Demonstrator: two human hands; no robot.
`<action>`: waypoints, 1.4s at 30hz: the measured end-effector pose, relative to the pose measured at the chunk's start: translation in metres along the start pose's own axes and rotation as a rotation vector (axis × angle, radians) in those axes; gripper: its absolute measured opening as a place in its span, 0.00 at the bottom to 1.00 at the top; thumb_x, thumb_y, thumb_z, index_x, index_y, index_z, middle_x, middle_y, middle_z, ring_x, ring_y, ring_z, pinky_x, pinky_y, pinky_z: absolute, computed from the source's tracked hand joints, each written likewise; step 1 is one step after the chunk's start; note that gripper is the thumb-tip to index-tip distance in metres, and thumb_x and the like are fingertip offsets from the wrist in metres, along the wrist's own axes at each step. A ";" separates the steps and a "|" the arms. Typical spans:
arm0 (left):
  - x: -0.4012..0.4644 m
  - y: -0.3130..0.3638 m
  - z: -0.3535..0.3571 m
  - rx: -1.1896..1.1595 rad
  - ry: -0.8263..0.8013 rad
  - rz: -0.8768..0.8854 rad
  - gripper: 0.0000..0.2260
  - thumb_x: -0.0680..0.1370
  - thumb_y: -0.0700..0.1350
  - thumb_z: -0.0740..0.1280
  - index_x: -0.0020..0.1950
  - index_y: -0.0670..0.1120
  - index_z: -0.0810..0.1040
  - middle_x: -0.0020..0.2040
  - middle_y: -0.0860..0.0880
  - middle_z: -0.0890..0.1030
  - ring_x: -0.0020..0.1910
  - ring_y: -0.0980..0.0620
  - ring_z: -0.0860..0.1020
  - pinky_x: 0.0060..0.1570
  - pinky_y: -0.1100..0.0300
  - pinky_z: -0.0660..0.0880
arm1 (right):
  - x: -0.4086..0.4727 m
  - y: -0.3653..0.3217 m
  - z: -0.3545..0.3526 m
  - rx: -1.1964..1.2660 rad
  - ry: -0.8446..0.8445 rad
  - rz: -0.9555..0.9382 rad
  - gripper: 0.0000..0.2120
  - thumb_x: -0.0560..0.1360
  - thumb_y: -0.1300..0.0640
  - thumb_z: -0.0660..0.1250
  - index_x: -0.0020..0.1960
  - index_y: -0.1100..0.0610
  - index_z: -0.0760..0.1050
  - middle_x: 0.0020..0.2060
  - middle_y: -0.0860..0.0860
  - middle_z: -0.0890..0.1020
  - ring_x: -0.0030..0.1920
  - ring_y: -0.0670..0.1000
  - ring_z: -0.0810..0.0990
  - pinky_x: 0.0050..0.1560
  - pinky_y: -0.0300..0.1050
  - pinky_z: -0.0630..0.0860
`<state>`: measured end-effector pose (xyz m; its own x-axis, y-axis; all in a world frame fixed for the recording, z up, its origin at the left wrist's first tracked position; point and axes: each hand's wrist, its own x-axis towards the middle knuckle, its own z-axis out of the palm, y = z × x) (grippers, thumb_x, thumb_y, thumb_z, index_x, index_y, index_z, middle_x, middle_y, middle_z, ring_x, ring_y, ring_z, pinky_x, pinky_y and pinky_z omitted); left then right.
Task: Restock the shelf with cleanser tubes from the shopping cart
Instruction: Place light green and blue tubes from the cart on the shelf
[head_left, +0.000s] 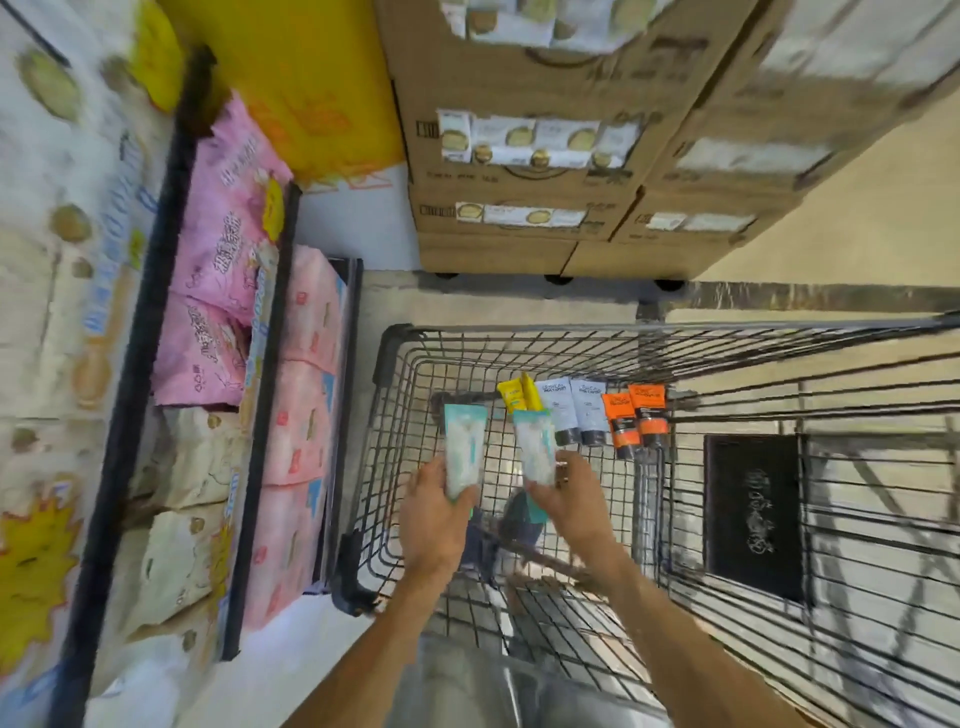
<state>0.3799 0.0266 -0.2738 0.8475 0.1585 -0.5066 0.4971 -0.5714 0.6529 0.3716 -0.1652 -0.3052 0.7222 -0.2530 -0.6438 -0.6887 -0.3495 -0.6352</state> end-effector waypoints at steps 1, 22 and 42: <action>-0.007 0.010 -0.006 -0.002 -0.010 0.021 0.20 0.77 0.47 0.76 0.67 0.48 0.78 0.60 0.51 0.79 0.53 0.56 0.78 0.38 0.74 0.71 | -0.013 -0.008 -0.010 0.022 0.014 -0.009 0.26 0.73 0.56 0.79 0.67 0.58 0.73 0.54 0.53 0.83 0.48 0.47 0.84 0.43 0.47 0.86; -0.172 0.149 -0.061 -0.227 0.338 0.246 0.19 0.77 0.42 0.76 0.66 0.47 0.76 0.61 0.52 0.81 0.52 0.56 0.81 0.39 0.69 0.80 | -0.159 -0.097 -0.169 0.014 -0.070 -0.462 0.26 0.76 0.56 0.76 0.69 0.53 0.68 0.57 0.49 0.78 0.51 0.49 0.83 0.44 0.47 0.86; -0.488 -0.041 -0.075 -0.529 1.197 -0.291 0.24 0.76 0.51 0.77 0.68 0.50 0.74 0.59 0.53 0.79 0.55 0.52 0.80 0.54 0.48 0.82 | -0.375 -0.062 -0.014 -0.376 -0.788 -0.961 0.24 0.73 0.57 0.79 0.62 0.52 0.70 0.50 0.49 0.80 0.49 0.50 0.82 0.50 0.47 0.81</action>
<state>-0.0404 0.0333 -0.0110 0.2040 0.9782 -0.0401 0.4673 -0.0613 0.8820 0.1445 -0.0609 -0.0183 0.5931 0.7894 -0.1583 0.2334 -0.3567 -0.9046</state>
